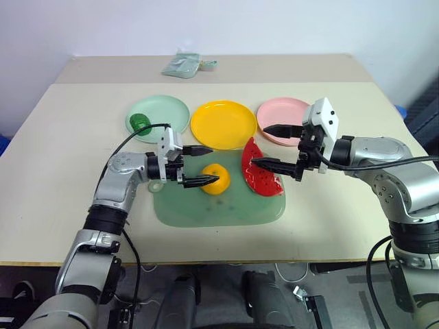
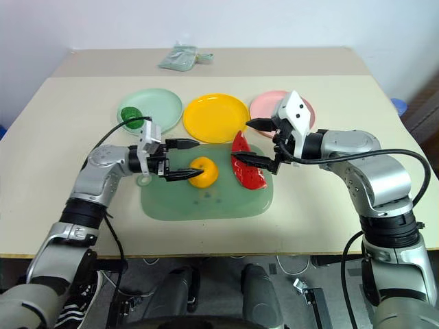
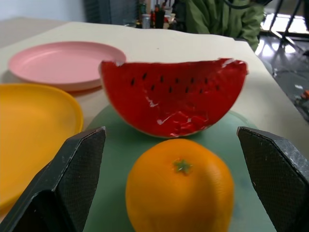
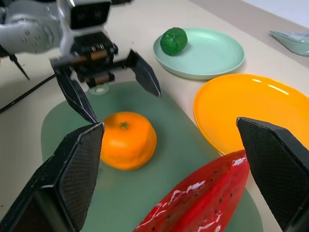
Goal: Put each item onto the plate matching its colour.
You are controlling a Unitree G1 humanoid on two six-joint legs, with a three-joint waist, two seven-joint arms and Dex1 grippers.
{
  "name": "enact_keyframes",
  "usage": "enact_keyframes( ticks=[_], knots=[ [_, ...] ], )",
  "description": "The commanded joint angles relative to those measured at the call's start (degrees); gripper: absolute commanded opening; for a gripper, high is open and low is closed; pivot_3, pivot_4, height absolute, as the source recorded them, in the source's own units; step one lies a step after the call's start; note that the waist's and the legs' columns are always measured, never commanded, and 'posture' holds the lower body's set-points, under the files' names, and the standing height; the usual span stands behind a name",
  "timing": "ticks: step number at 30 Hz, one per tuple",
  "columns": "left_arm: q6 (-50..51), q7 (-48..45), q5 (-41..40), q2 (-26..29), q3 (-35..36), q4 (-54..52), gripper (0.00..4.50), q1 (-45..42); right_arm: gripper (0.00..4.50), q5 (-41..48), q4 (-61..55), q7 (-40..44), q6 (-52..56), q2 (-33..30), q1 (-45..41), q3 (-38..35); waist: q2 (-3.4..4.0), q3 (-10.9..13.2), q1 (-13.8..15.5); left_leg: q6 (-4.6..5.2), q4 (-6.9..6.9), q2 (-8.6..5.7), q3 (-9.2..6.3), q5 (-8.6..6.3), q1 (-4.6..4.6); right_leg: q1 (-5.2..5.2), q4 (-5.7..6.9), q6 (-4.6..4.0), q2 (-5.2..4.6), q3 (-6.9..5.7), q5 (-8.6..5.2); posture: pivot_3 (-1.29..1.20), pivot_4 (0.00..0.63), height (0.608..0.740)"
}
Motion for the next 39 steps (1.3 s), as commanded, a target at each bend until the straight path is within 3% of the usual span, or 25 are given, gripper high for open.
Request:
enact_keyframes(
  ticks=[1, 5, 9, 10, 16, 19, 21, 24, 27, 31, 33, 39],
  knots=[
    [-6.4, 0.3, 4.7, -0.6, -2.2, 4.3, 4.44, -1.7, 4.50, 0.8, -2.8, -0.8, -0.1, -0.3, -0.2, -1.8, 0.00, 0.0, 0.0, 0.00, 0.00, 0.00, 0.00, 0.00, 0.00, 0.00, 0.00, 0.00, 0.00, 0.00, 0.00, 0.00, 0.150, 0.740],
    [-11.8, 0.1, 7.7, -1.4, -3.7, 9.1, 4.44, -2.1, 4.50, 1.2, -3.1, -1.4, 0.2, -0.3, -0.1, -2.0, 0.00, 0.0, -0.1, 0.00, -0.01, 0.00, 0.00, 0.00, 0.00, 0.00, 0.00, 0.00, 0.00, 0.00, 0.00, 0.00, 0.150, 0.740],
    [-12.4, -1.1, 7.6, -1.9, -3.8, 9.8, 3.43, -1.3, 4.50, 1.4, -3.4, -1.7, 0.3, -0.4, 0.1, -2.0, 0.00, 0.0, -0.1, 0.01, -0.02, 0.00, 0.00, 0.00, 0.00, 0.00, 0.00, 0.00, 0.00, 0.00, 0.00, 0.00, 0.150, 0.740],
    [-13.2, -0.2, 7.7, -2.2, -3.4, 9.9, 3.38, -1.5, 4.50, 1.4, -3.5, -1.7, 0.2, -0.4, 0.1, -1.9, 0.00, 0.0, -0.1, 0.01, -0.01, 0.00, 0.00, 0.00, 0.00, 0.00, 0.00, 0.00, 0.00, 0.00, 0.00, 0.00, 0.150, 0.740],
    [-14.9, 9.3, 6.0, -4.8, 1.8, 12.8, 3.38, -5.6, 4.50, -1.2, -1.8, -3.4, -2.1, 0.3, -0.2, -1.1, 0.00, 0.0, 0.1, 0.01, 0.03, 0.00, -0.01, 0.00, -0.01, 0.01, 0.01, 0.01, -0.01, 0.00, 0.01, 0.00, 0.150, 0.740],
    [-16.9, 21.8, 7.2, -6.4, 5.9, 19.5, 3.38, -11.6, 4.50, -8.2, 8.8, -13.3, -6.2, 4.4, -5.6, -1.9, -0.02, 0.0, -0.1, 0.01, 0.07, 0.00, -0.02, 0.00, -0.01, 0.01, 0.02, 0.02, -0.01, -0.01, 0.01, 0.00, 0.150, 0.740],
    [-17.2, 34.7, 8.5, -8.5, 8.5, 27.0, 3.38, -17.5, 4.50, -9.9, 11.9, -14.7, -8.6, 5.9, -7.1, -1.9, -0.03, 0.0, 0.1, 0.00, 0.11, -0.01, 0.00, 0.00, -0.02, 0.00, 0.04, 0.03, -0.01, 0.00, 0.02, 0.00, 0.150, 0.740],
    [-16.6, 43.9, 9.2, -11.2, 10.5, 36.5, 3.38, -24.0, 4.50, -12.8, 14.1, -15.8, -11.5, 7.2, -8.1, -0.5, -0.03, 0.0, 0.2, 0.01, 0.06, -0.03, -0.03, 0.00, -0.03, 0.00, 0.02, 0.04, -0.02, -0.02, 0.01, 0.00, 0.150, 0.740],
    [-16.1, 47.4, 10.2, -13.0, 11.1, 43.2, 3.38, -28.1, 4.50, -14.5, 15.3, -16.5, -12.8, 8.2, -8.4, 0.1, -0.03, 0.0, 0.0, 0.04, -0.05, -0.06, 0.01, -0.02, -0.06, 0.00, -0.02, 0.05, -0.04, -0.02, 0.01, 0.00, 0.150, 0.740],
    [-15.4, 45.4, 10.0, -15.7, 12.1, 47.2, 3.38, -30.4, 4.50, -14.7, 14.0, -16.4, -12.4, 8.7, -7.8, -0.3, -0.03, 0.0, -0.1, 0.04, -0.10, -0.06, 0.01, -0.02, -0.06, -0.02, -0.13, 0.05, -0.02, -0.02, 0.01, 0.00, 0.150, 0.740],
    [-15.5, 45.0, 10.0, -16.3, 12.6, 47.9, 4.41, -30.7, 4.50, -14.3, 12.6, -15.9, -11.7, 8.5, -7.0, -0.4, -0.03, 0.0, -0.1, 0.04, -0.10, -0.06, 0.01, -0.02, -0.06, -0.03, -0.12, 0.05, -0.01, -0.02, 0.01, 0.00, 0.150, 0.740],
    [-17.7, 44.2, 11.0, -15.7, 12.9, 47.8, 4.46, -31.0, 4.50, -11.1, 4.1, -12.7, -4.9, 6.2, -2.7, -0.2, -0.03, 0.0, -0.1, 0.03, -0.08, -0.06, 0.00, -0.02, -0.06, -0.03, -0.11, 0.05, -0.01, -0.02, 0.01, 0.00, 0.150, 0.740]
  ],
)
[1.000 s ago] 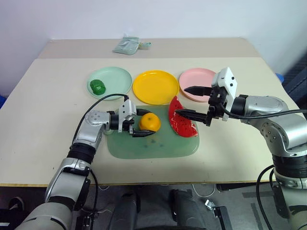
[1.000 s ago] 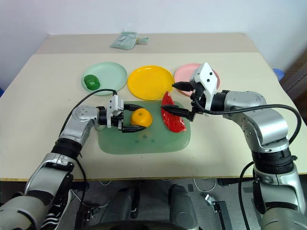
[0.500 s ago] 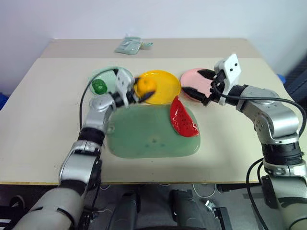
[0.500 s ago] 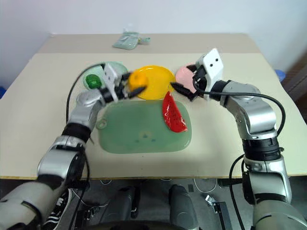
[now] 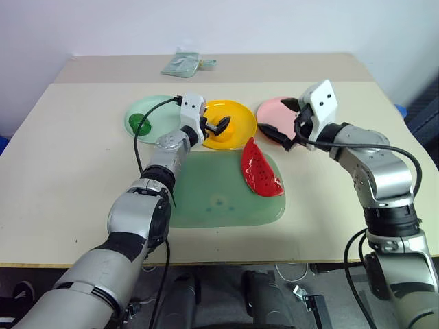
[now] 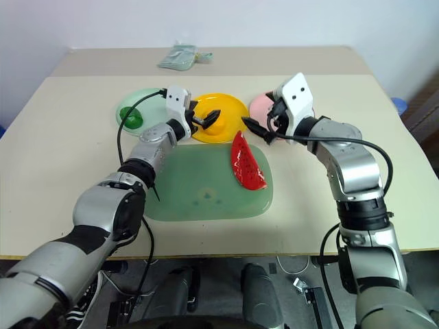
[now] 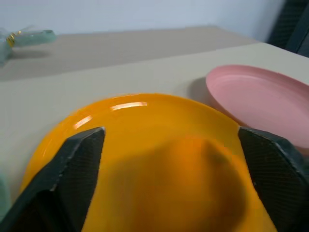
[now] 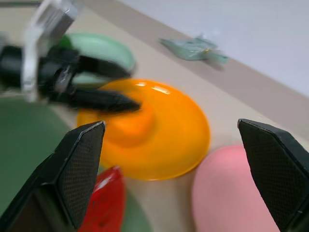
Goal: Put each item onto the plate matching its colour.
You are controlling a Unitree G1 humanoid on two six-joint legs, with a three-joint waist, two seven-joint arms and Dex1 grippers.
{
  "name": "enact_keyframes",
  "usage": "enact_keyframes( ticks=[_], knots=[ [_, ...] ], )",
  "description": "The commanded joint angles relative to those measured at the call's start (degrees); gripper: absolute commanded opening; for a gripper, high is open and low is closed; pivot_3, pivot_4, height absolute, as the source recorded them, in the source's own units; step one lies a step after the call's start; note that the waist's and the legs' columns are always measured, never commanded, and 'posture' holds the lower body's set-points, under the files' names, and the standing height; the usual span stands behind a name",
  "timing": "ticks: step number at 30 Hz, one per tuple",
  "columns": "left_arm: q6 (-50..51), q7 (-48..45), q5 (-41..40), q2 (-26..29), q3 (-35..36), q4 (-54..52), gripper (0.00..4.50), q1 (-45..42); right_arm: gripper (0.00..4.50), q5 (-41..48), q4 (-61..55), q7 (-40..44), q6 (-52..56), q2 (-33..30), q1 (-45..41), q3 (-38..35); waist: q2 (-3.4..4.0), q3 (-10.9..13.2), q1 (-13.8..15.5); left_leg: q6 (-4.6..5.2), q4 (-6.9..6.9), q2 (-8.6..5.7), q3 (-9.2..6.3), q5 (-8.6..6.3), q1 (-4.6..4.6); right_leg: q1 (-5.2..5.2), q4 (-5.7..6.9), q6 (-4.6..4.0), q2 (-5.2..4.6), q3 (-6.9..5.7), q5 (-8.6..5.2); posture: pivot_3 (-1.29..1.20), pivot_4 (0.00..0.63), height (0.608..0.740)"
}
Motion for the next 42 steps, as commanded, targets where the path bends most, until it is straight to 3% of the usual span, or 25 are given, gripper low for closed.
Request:
enact_keyframes(
  ticks=[1, 6, 11, 14, 18, 23, 28, 33, 42],
  knots=[
    [-2.6, -2.6, 0.0, 1.3, 1.1, -2.1, 4.46, -1.7, 4.50, 4.4, -6.5, 0.9, 6.1, -0.7, 0.2, -2.1, 0.00, 0.0, 0.0, 0.00, 0.01, 0.00, 0.00, 0.00, 0.00, 0.00, 0.00, 0.00, 0.00, 0.00, 0.00, 0.00, 0.150, 0.740],
    [-1.4, -19.1, -3.6, 4.9, 2.3, -7.5, 4.46, 0.4, 4.50, 8.8, -13.7, -1.1, 18.3, -1.9, 0.5, -2.9, 0.00, 0.0, -0.1, 0.00, 0.01, 0.01, -0.01, 0.00, 0.01, 0.00, 0.04, -0.01, 0.01, 0.00, 0.00, 0.00, 0.150, 0.740],
    [4.9, -37.0, -10.3, 10.1, 3.6, -19.8, 4.46, 7.9, 4.50, 11.3, -19.3, -11.8, 37.2, 3.5, -6.3, -4.7, 0.05, 0.0, -0.6, 0.00, -0.03, 0.04, 0.01, 0.00, 0.04, -0.04, 0.11, -0.03, 0.01, 0.04, -0.01, 0.00, 0.150, 0.740],
    [8.5, -42.3, -12.8, 12.8, 3.8, -25.8, 4.46, 12.4, 4.50, 10.9, -20.2, -18.2, 48.2, 8.9, -11.1, -8.1, 0.05, 0.0, -0.4, 0.00, -0.02, 0.06, -0.02, 0.00, 0.05, -0.07, 0.17, -0.05, 0.03, 0.04, -0.02, 0.00, 0.150, 0.740],
    [16.9, -48.3, -17.5, 16.3, 3.6, -37.8, 4.46, 18.2, 4.50, 11.2, -22.7, -20.5, 57.2, 10.4, -13.2, -8.8, 0.04, 0.0, 0.2, 0.00, 0.03, 0.05, -0.07, 0.00, -0.06, -0.06, 0.18, -0.04, -0.01, 0.01, -0.01, 0.00, 0.150, 0.740],
    [25.9, -54.3, -22.1, 21.2, 2.1, -51.7, 4.46, 25.3, 4.50, 14.0, -23.3, -23.4, 58.7, 11.5, -11.9, -9.4, 0.05, 0.0, -0.2, 0.00, 0.06, 0.04, -0.06, 0.00, -0.07, -0.06, 0.18, -0.03, -0.02, 0.01, -0.01, 0.00, 0.150, 0.740],
    [33.2, -58.3, -25.5, 27.0, 0.4, -64.7, 4.46, 33.0, 4.50, 12.9, -24.9, -27.2, 58.7, 9.4, -5.7, -5.3, 0.06, 0.0, -0.6, 0.00, -0.07, 0.07, -0.05, 0.00, 0.02, -0.07, 0.17, -0.06, 0.02, 0.02, -0.02, 0.00, 0.150, 0.740],
    [33.0, -58.3, -26.5, 28.7, 0.4, -69.6, 4.46, 37.0, 4.50, 16.1, -23.8, -28.2, 58.7, 11.2, -5.4, -6.6, 0.07, 0.0, -0.5, 0.00, -0.02, 0.08, -0.03, 0.00, 0.03, -0.07, 0.17, -0.06, 0.01, 0.03, -0.02, 0.00, 0.150, 0.740],
    [33.8, -57.6, -27.7, 30.4, -0.1, -72.8, 4.46, 39.8, 4.50, 16.6, -22.6, -29.4, 58.7, 10.9, -4.2, -1.9, 0.07, 0.0, -0.4, 0.00, -0.03, 0.08, -0.03, 0.00, 0.03, -0.07, 0.16, -0.06, 0.02, 0.03, -0.02, 0.00, 0.150, 0.740]
  ],
)
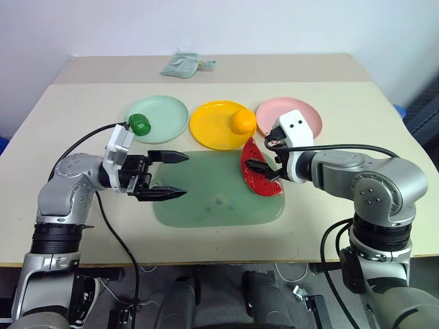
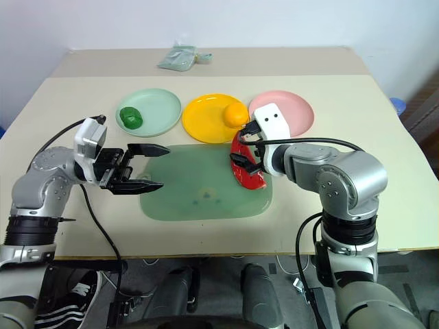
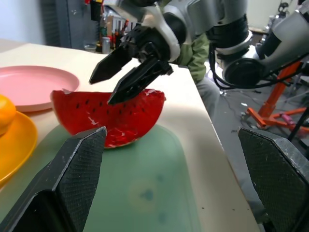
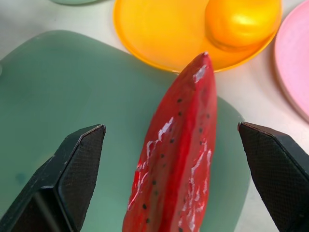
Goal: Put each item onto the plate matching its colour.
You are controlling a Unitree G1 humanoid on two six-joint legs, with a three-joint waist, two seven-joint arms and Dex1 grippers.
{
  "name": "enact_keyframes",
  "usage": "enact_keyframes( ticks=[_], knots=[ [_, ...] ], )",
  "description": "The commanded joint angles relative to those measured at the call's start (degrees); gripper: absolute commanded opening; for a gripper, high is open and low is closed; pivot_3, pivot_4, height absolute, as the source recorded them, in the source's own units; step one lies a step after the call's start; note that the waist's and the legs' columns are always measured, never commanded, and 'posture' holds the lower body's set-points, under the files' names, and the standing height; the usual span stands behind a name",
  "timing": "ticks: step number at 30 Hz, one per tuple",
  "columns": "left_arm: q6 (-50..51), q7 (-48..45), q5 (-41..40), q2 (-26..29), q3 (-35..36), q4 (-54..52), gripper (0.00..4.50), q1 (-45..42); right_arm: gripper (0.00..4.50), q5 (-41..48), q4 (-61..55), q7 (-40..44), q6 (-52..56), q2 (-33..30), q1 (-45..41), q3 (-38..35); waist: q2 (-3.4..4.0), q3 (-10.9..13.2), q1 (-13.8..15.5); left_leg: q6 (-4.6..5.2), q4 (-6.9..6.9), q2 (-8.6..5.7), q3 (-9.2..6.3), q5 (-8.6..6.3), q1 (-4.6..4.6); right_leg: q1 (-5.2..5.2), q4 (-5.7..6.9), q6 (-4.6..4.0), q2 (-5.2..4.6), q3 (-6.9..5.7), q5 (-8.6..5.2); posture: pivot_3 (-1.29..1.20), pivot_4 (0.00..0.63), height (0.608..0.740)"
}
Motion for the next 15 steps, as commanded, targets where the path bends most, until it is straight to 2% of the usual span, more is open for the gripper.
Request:
enact_keyframes(
  ticks=[1, 7, 10, 15],
  knots=[
    [-0.3, 0.4, -1.3, 0.7, 0.5, -2.3, 4.46, 0.0, 4.50, -0.3, 0.2, -0.1, 0.4, 0.2, 0.5, 0.9, 0.00, 0.0, 0.0, 0.00, 0.00, 0.00, 0.00, 0.00, 0.00, 0.00, 0.00, 0.00, 0.00, 0.00, 0.00, 0.00, 0.150, 0.740],
    [-1.3, 2.3, -1.3, -0.3, 0.8, -2.6, 4.46, 0.3, 4.50, -1.0, 1.7, 0.7, 0.4, 0.0, 0.2, 0.9, 0.00, 0.0, 0.0, 0.00, 0.00, 0.00, 0.00, 0.00, 0.00, 0.01, -0.01, 0.00, 0.00, 0.00, 0.00, 0.00, 0.150, 0.740],
    [-1.4, 3.3, -1.4, -0.9, 0.8, -2.9, 4.50, 0.3, 3.71, -2.1, 1.8, 1.0, 0.3, -0.4, 0.7, 1.9, 0.00, 0.0, 0.0, 0.00, 0.00, 0.00, 0.01, 0.00, 0.00, 0.01, -0.01, 0.00, 0.00, 0.00, 0.00, 0.00, 0.150, 0.740],
    [-2.2, 3.8, -1.1, -1.0, 0.5, -3.4, 4.50, 0.9, 1.17, -3.1, 1.0, 2.0, -0.1, -1.0, 1.6, 3.3, 0.00, 0.0, 0.0, 0.00, 0.00, 0.00, 0.00, 0.00, 0.00, 0.01, -0.02, 0.00, 0.00, 0.00, 0.00, 0.00, 0.150, 0.740]
  ],
)
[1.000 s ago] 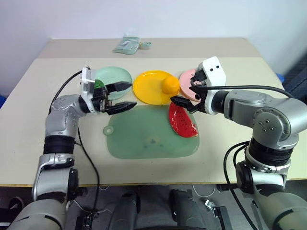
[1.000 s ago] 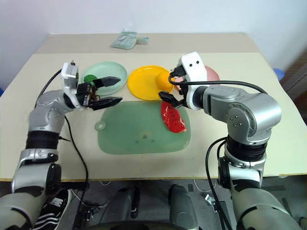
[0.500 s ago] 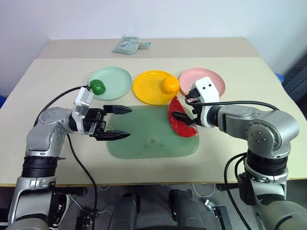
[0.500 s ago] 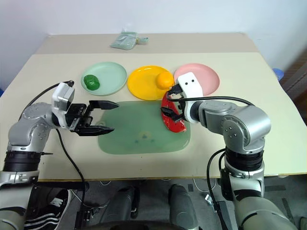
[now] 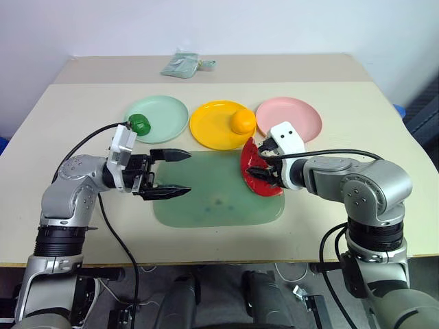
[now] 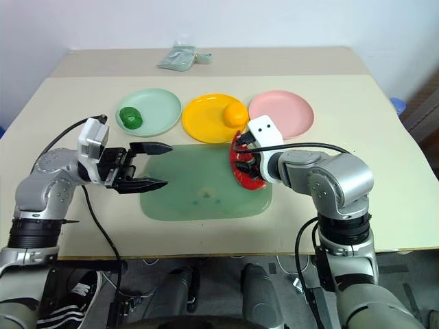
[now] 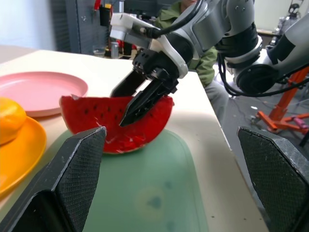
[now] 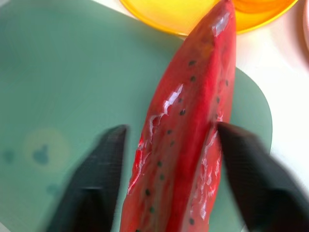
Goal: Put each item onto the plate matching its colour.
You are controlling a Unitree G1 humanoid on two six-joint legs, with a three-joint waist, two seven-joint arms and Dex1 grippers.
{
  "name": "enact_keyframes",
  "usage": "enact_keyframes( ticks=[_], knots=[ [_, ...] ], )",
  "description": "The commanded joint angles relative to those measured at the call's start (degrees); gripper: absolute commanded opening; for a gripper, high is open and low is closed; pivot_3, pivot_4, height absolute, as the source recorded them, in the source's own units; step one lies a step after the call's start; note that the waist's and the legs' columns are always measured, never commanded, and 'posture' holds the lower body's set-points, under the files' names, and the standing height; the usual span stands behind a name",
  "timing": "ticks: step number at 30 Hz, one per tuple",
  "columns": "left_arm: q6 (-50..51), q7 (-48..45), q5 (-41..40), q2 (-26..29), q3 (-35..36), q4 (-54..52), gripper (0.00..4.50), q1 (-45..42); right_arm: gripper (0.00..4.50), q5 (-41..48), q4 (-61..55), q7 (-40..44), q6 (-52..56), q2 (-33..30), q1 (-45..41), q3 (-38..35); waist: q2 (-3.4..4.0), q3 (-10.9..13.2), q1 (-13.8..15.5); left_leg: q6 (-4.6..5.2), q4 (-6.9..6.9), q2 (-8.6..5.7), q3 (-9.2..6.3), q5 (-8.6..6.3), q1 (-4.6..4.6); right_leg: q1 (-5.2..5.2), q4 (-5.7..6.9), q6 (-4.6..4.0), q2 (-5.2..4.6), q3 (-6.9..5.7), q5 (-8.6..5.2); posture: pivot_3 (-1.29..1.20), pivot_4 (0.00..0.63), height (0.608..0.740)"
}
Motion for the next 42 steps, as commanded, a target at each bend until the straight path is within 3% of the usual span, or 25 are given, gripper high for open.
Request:
enact_keyframes(
  ticks=[1, 3, 7, 12, 19, 23, 28, 33, 37, 42],
  knots=[
    [-0.6, 0.4, -1.2, 0.3, 0.4, -2.1, 4.50, 0.3, 0.64, -0.9, -1.6, 0.8, -0.5, -0.8, 0.0, 0.4, 0.00, 0.0, 0.0, 0.00, 0.00, 0.00, 0.00, 0.00, 0.00, 0.00, 0.00, 0.00, 0.00, 0.00, 0.00, 0.00, 0.150, 0.740],
    [-0.7, 0.4, -1.1, 0.4, 0.3, -2.2, 4.50, 0.4, 0.06, -1.5, -1.4, 1.1, -1.3, -1.3, 0.0, 0.9, 0.00, 0.0, 0.0, 0.00, 0.00, 0.00, 0.00, 0.00, 0.00, 0.00, -0.01, 0.00, 0.00, 0.00, 0.00, 0.00, 0.150, 0.740],
    [-0.2, 0.9, -1.2, 0.4, 0.3, -2.0, 4.50, 0.1, 0.06, -2.2, -1.2, 2.1, -2.8, -2.2, -0.7, 0.7, 0.00, 0.0, 0.1, 0.00, 0.00, 0.00, 0.00, 0.00, 0.00, 0.00, -0.01, 0.00, 0.00, 0.00, 0.00, 0.00, 0.150, 0.740],
    [-1.6, 8.5, 1.3, -2.0, 1.2, 2.0, 4.50, -3.3, 0.06, -3.3, 4.5, 6.3, -10.0, -6.2, -7.4, -2.3, 0.01, 0.0, 0.1, 0.00, 0.01, 0.00, 0.00, 0.00, 0.00, 0.00, -0.01, 0.00, 0.00, 0.00, 0.00, 0.00, 0.150, 0.740],
    [-12.3, 18.1, 8.3, -8.4, -0.6, 7.1, 4.50, -6.5, 0.06, -17.1, 29.3, 8.0, -37.3, -11.2, -13.8, 3.6, -0.02, 0.0, 0.1, 0.00, -0.02, -0.02, 0.06, 0.00, -0.01, 0.06, -0.17, 0.03, -0.02, 0.00, 0.01, 0.00, 0.150, 0.740],
    [-14.8, 19.3, 9.7, -9.8, -1.0, 9.0, 4.50, -7.4, 0.06, -24.1, 47.4, 6.5, -54.5, -8.7, -16.7, 5.0, -0.01, 0.0, -0.3, 0.00, -0.10, -0.01, 0.09, 0.00, 0.00, 0.01, -0.17, 0.02, 0.01, 0.01, 0.01, 0.00, 0.150, 0.740],
    [-14.0, 19.5, 8.4, -9.8, -1.0, 7.2, 4.50, -5.7, 0.06, -26.4, 69.6, 4.7, -70.5, -3.5, -21.6, 2.0, 0.00, 0.0, -1.3, -0.01, -0.15, -0.01, 0.09, 0.00, -0.01, 0.00, -0.19, 0.02, 0.00, 0.03, 0.01, 0.00, 0.150, 0.740],
    [-13.8, 20.1, 8.0, -9.0, -0.4, 5.4, 4.50, -4.0, 2.49, -26.7, 78.9, 6.2, -77.2, -3.0, -24.8, 0.0, 0.03, 0.0, -1.4, -0.01, -0.17, -0.01, 0.08, 0.00, -0.01, 0.00, -0.19, 0.02, -0.01, 0.03, 0.01, 0.00, 0.150, 0.740],
    [-14.1, 20.8, 7.7, -8.6, 0.2, 4.7, 4.50, -2.9, 4.46, -25.0, 76.0, 8.5, -79.8, -3.5, -25.3, -2.9, 0.04, 0.0, -1.4, -0.01, -0.17, -0.01, 0.07, 0.00, 0.00, 0.00, -0.18, 0.02, -0.01, 0.03, 0.01, 0.00, 0.150, 0.740],
    [-14.3, 20.6, 6.9, -7.7, 1.1, 4.9, 4.50, -2.3, 4.46, -22.7, 65.2, 9.3, -86.2, -3.5, -23.3, -7.3, 0.08, 0.1, -1.4, -0.01, -0.17, -0.01, 0.07, 0.00, 0.00, -0.01, -0.17, 0.02, -0.01, 0.03, 0.01, 0.00, 0.150, 0.740]
  ],
)
